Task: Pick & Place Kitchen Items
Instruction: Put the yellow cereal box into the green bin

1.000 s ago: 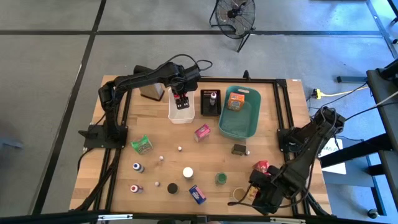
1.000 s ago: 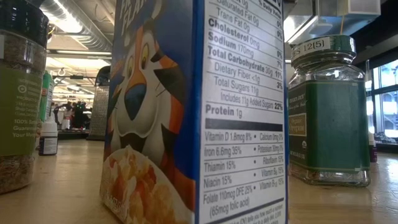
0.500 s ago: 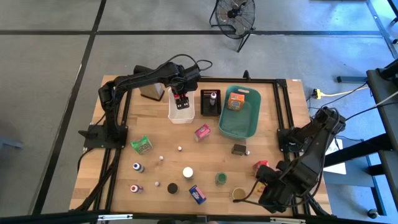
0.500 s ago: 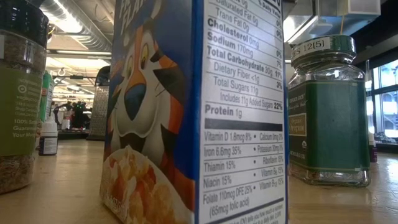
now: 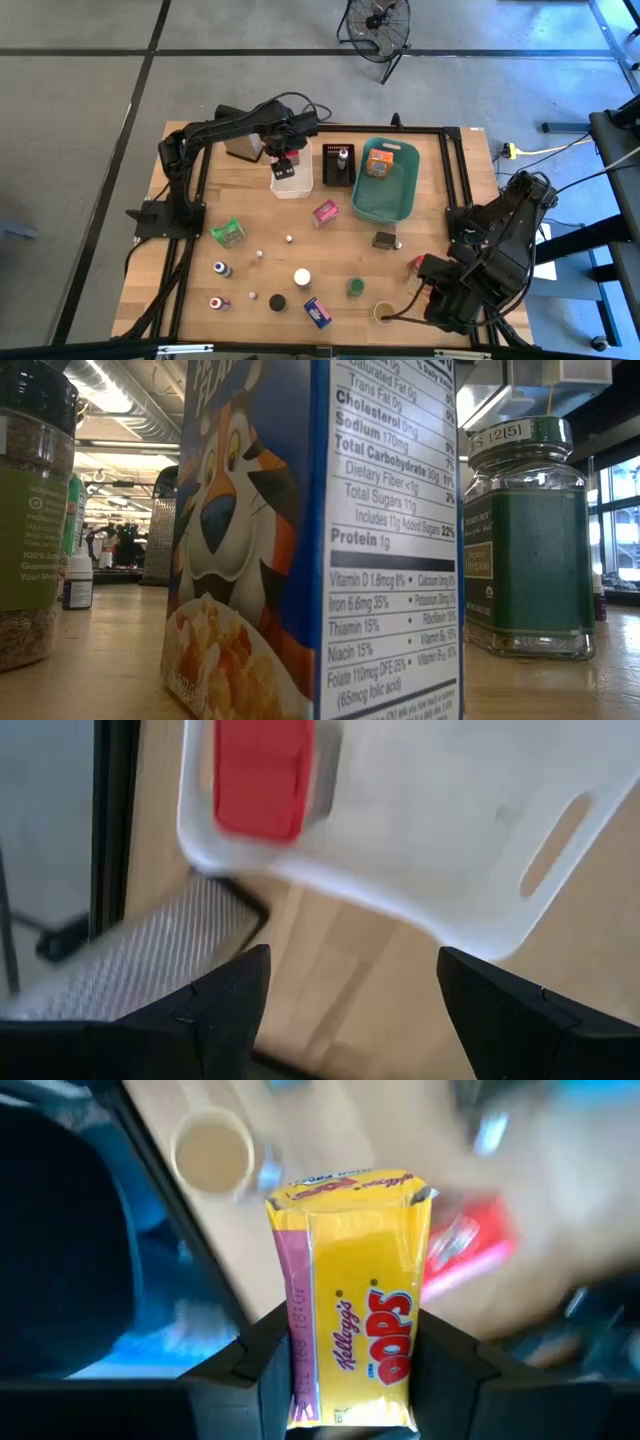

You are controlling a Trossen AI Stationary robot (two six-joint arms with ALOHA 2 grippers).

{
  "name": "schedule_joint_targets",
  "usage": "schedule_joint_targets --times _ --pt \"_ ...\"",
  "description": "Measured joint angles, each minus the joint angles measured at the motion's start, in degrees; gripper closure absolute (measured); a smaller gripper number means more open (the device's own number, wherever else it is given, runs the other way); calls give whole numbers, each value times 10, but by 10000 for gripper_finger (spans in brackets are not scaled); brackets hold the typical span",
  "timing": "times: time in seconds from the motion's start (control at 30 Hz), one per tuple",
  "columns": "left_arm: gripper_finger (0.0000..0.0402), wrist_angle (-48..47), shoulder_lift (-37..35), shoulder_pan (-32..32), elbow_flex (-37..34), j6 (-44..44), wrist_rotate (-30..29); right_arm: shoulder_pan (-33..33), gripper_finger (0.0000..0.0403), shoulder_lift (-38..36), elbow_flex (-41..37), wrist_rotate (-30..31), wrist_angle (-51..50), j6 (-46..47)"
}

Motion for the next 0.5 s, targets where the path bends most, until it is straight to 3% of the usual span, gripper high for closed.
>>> schedule_joint_targets --times 0.27,0.5 --pt "119 -17 0 -19 0 -33 -13 -16 244 -24 15 233 1 -240" --pt "119 -18 0 -64 0 -49 -14 -62 245 -70 15 333 1 -388"
